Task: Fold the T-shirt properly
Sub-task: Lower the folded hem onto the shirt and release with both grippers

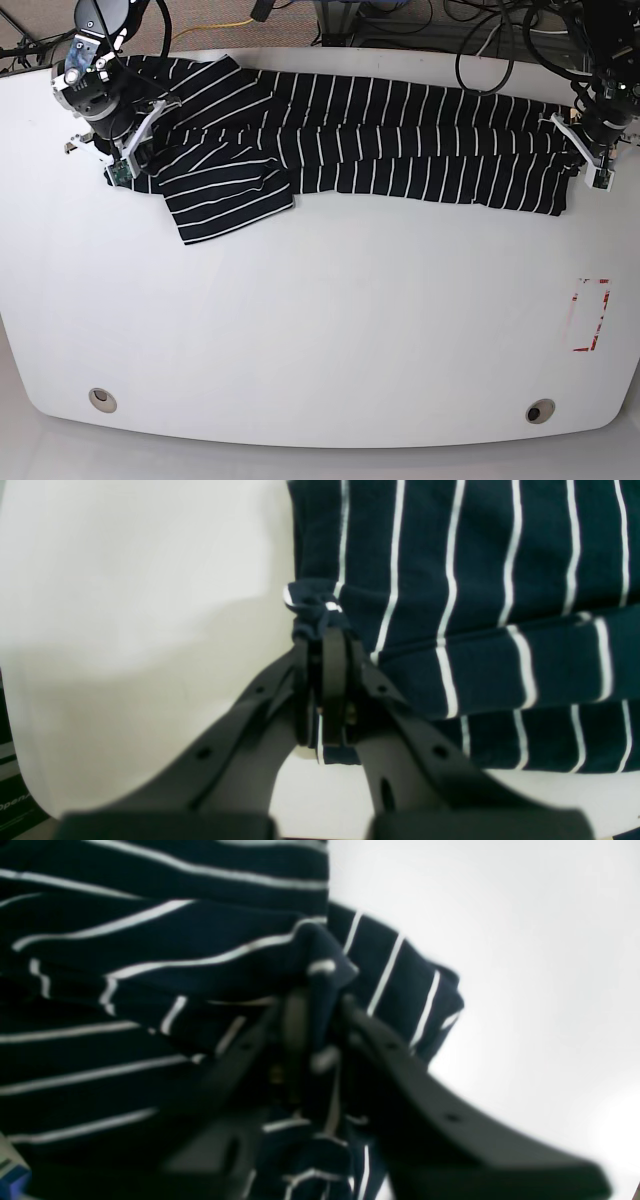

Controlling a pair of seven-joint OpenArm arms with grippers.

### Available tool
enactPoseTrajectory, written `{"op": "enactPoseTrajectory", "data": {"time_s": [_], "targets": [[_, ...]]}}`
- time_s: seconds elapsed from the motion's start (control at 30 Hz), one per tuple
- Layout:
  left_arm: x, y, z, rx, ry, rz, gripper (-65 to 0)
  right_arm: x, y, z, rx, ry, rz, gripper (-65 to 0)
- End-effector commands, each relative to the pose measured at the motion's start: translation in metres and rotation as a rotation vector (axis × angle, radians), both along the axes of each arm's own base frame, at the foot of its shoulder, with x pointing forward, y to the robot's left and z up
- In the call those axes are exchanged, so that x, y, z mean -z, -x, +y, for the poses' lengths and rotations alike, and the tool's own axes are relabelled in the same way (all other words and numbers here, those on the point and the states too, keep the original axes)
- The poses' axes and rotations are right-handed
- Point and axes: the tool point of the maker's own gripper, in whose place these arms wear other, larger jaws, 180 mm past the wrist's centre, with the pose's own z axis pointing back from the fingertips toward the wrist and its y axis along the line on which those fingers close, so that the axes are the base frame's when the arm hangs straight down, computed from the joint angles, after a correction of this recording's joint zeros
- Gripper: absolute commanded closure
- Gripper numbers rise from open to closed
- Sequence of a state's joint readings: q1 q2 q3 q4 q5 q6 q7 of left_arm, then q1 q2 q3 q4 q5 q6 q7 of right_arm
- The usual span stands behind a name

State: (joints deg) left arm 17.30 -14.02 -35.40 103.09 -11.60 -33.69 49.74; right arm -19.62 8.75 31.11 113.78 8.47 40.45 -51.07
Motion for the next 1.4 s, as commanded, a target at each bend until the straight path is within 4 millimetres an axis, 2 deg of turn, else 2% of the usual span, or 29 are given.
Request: {"op": "enactPoseTrajectory", "data": {"time_s": [0.0, 0.03, 0.07, 0.13, 0.23, 0.27, 0.3, 0.47, 0.57, 0.73, 0.83, 0.9, 1.07, 1.17, 1.23, 1.37], "targets": [[-0.012, -0.006, 0.006, 0.006, -0.031, -0.028, 0.0, -0.007, 0.003, -0.011, 0.032, 0.016, -0.025, -25.8], [-0.010, -0.004, 0.007, 0.002, -0.034, -0.008, 0.0, -0.006, 0.006, -0.014, 0.055, 0.010, -0.024, -32.2], [-0.008, -0.003, 0.008, -0.003, -0.034, 0.008, -2.9, -0.007, 0.008, -0.017, 0.073, 0.010, -0.026, -35.8], [-0.003, 0.000, 0.007, -0.004, -0.032, 0.039, -14.2, -0.009, 0.013, -0.027, 0.135, 0.003, -0.040, -44.4], [-0.007, -0.005, 0.007, -0.006, -0.031, 0.029, -31.4, -0.020, 0.011, -0.036, 0.198, -0.050, -0.101, -47.2], [-0.007, -0.006, 0.007, -0.008, -0.030, 0.025, -36.0, -0.025, 0.011, -0.039, 0.212, -0.078, -0.126, -47.2], [-0.009, -0.008, 0.007, -0.007, -0.031, 0.021, -37.6, -0.029, 0.009, -0.042, 0.221, -0.093, -0.145, -47.2], [-0.036, -0.021, -0.004, 0.029, -0.063, -0.060, -37.9, -0.038, -0.009, -0.046, 0.212, -0.165, -0.160, -47.4], [-0.037, -0.022, -0.017, 0.031, -0.027, -0.088, -37.9, -0.040, -0.026, -0.047, 0.216, -0.200, -0.152, -47.4], [-0.040, -0.034, -0.023, 0.038, -0.013, -0.111, -37.9, -0.045, -0.047, -0.048, 0.225, -0.219, -0.136, -47.4], [-0.025, -0.036, -0.037, 0.052, 0.034, -0.085, -37.9, -0.045, -0.063, -0.039, 0.199, -0.247, -0.132, -47.4], [-0.020, -0.035, -0.042, 0.055, 0.050, -0.077, -37.9, -0.046, -0.065, -0.035, 0.186, -0.239, -0.113, -47.4], [-0.010, -0.033, -0.041, 0.044, 0.069, -0.052, -37.9, -0.044, -0.065, -0.033, 0.177, -0.230, -0.077, -47.4], [0.003, -0.028, -0.040, 0.031, 0.089, -0.017, -37.9, -0.031, -0.071, -0.018, 0.141, -0.262, -0.041, -47.4], [0.012, -0.026, -0.038, 0.020, 0.106, 0.004, -37.9, -0.027, -0.091, -0.002, 0.100, -0.316, -0.055, -47.4], [0.023, -0.020, -0.035, 0.007, 0.120, 0.037, -37.9, -0.013, -0.113, 0.018, 0.054, -0.388, -0.041, -47.4]]}}
